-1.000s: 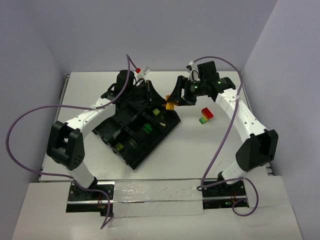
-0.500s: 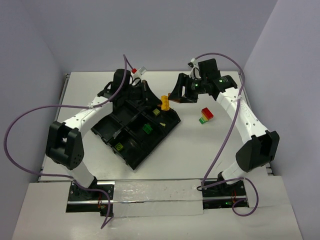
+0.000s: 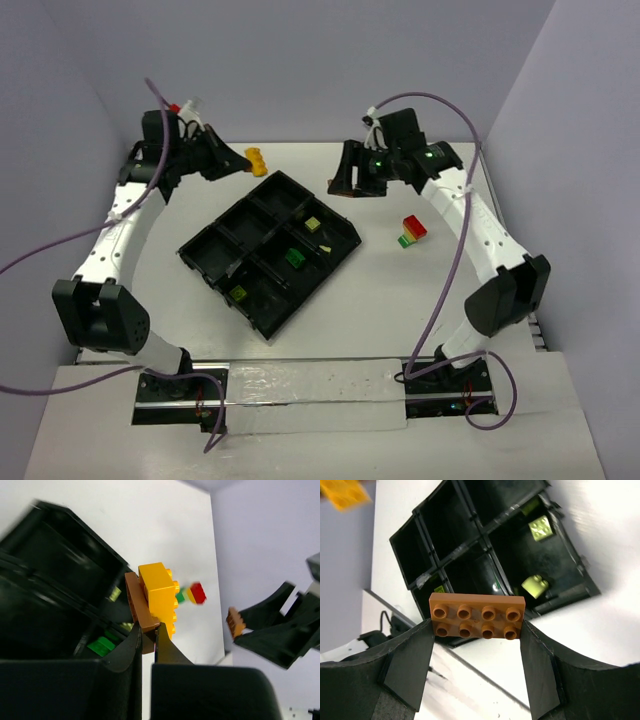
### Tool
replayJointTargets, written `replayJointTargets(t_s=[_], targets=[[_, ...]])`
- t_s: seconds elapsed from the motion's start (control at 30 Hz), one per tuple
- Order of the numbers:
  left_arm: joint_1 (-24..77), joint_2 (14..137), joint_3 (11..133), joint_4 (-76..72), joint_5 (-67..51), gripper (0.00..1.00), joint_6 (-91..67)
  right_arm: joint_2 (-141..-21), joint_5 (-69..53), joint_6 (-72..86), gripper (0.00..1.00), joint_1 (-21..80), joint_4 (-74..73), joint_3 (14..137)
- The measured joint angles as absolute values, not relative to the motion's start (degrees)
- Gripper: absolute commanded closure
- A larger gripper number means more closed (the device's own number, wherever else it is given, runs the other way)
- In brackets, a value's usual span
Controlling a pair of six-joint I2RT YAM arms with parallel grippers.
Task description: Sort the legos into containers by color
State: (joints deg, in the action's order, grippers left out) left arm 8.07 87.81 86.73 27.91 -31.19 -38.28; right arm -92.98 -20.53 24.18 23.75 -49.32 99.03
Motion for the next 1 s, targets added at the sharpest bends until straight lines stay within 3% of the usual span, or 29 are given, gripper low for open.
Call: replayJointTargets(t_s=[0.37,1.0], targets=[[2.9,82.9,87.6,28.9,-24.8,1.00,-38.3,-110.9,-16.4,24.6,0.62,30.2,-46.5,112.6],[2.9,85.6,87.2,24.4,-28.5,1.00,-38.0,-130.1,-8.3,27.4,0.52,33.9,-39.7,126.7]])
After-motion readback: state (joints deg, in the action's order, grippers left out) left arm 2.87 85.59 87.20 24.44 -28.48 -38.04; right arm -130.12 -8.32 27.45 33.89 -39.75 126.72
